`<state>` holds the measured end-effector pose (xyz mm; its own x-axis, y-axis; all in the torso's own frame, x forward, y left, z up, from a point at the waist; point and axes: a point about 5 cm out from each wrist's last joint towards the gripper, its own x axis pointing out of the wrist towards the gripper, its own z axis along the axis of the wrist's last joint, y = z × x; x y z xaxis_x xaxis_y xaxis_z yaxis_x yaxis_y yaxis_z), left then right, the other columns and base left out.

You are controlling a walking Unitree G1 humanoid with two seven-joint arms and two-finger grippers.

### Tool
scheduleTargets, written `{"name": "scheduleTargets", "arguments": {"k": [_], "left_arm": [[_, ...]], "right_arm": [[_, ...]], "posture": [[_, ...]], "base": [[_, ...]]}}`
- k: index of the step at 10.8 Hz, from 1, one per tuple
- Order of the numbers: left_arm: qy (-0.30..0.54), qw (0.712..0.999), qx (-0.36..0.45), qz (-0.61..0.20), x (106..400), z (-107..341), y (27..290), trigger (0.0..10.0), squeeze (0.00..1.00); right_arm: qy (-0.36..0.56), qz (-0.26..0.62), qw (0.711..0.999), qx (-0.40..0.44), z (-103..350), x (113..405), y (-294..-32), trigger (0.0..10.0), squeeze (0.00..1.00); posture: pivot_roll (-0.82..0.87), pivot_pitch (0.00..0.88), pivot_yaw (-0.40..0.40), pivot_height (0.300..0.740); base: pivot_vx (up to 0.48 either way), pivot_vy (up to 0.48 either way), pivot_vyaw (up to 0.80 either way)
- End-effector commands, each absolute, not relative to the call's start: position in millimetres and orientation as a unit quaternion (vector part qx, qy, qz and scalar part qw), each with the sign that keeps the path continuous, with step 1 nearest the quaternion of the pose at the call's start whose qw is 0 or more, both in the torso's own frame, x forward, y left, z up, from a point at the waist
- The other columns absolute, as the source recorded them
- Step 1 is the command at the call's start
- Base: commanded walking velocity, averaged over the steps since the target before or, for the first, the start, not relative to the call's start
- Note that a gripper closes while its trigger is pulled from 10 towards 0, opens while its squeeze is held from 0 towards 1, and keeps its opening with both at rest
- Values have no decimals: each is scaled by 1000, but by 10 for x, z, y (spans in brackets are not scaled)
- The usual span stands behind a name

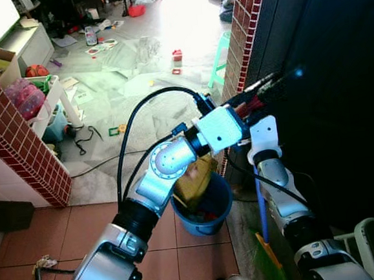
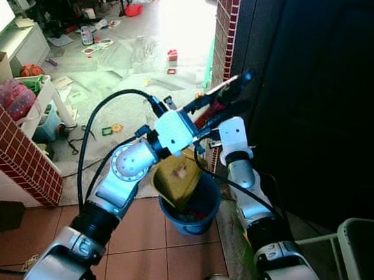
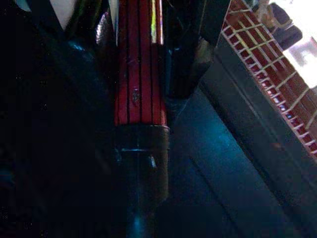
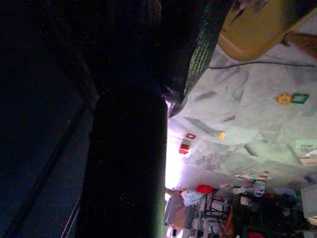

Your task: Sweep floor

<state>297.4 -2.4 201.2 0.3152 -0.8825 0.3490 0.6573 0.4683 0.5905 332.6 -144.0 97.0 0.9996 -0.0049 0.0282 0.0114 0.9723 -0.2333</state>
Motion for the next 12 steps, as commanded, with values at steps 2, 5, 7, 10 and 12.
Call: {"name": "scheduleTargets", "arguments": {"k": [2,5,7,10,12], "left_arm": [[-356,783,182,-476,3004,2205,-6,10000,0],[-370,818,151,-414,3175,2459,194,10000,0],[-374,806,182,-422,3128,2383,174,10000,0],[-371,831,155,-384,3212,2431,260,10000,0],[-388,859,122,-310,3346,2669,484,10000,0]], "right_arm": [[-32,-4,992,-118,1060,3376,-1434,10000,0],[-31,-2,992,-119,1057,3383,-1431,10000,0],[-31,0,992,-119,1059,3392,-1415,10000,0],[-33,1,992,-121,1058,3393,-1415,10000,0],[-33,2,992,-121,1057,3396,-1413,10000,0]], "posture": [[-39,0,7,740],[-35,0,0,740],[-35,0,0,740],[-36,0,0,740],[-36,0,0,740]], "base": [[0,0,0],[0,0,0],[0,0,0],[0,0,0],[0,0,0]]}}
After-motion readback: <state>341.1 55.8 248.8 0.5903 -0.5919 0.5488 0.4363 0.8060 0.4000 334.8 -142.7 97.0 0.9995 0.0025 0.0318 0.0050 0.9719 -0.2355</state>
